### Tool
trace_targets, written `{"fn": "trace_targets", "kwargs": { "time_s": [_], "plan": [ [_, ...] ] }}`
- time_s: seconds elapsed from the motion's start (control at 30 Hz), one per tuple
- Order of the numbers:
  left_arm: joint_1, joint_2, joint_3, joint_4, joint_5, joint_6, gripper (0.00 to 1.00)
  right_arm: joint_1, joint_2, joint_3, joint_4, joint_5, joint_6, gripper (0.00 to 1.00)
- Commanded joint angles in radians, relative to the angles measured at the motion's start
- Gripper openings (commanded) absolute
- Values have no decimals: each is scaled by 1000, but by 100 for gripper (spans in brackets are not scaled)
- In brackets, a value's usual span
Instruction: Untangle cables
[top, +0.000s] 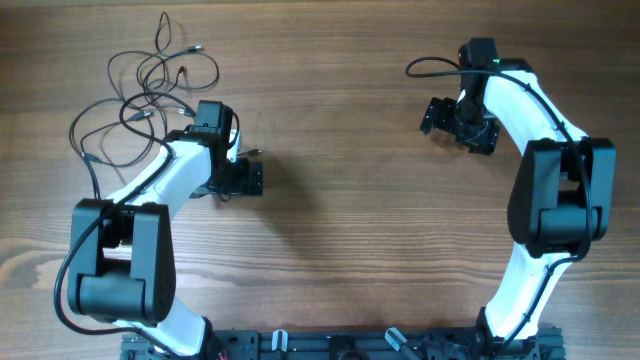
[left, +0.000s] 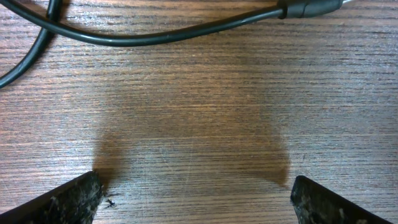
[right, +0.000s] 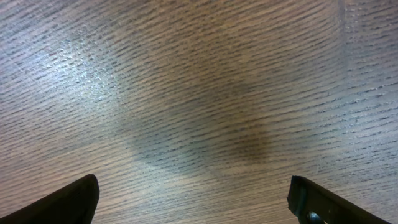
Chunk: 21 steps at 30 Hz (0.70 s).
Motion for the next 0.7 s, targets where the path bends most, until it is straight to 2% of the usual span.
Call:
{"fn": "trace_targets", "kwargs": {
  "time_s": [0.0,0.13,0.17,0.2,0.23,0.27,0.37,0.5,0.57,0.67],
  "plan": [
    [1,24,-6,0,-6,8,100,0,20,-10,-1,-3,-6,100],
    [1,24,-6,0,-6,8,100,0,20,-10,-1,123,-6,99],
    [1,24,-6,0,-6,8,100,0,20,-10,0,122,-6,79],
    [1,24,-6,0,-6,8,100,0,20,-10,1,120,-7,53],
    [1,24,-6,0,-6,8,100,0,20,-10,2,120,-7,4],
    [1,24,-6,0,-6,8,100,0,20,-10,-2,120,-12,5],
    [1,24,-6,0,-6,8,100,0,20,-10,2,71,-163,5],
    [1,24,-6,0,-6,8,100,0,20,-12,10,-65,-296,5],
    [1,24,-6,0,-6,8,100,6,20,-42,42,-145,-393,5],
    [1,24,-6,0,-6,8,100,27,20,-158,177,-129,-400,9]
  ]
}}
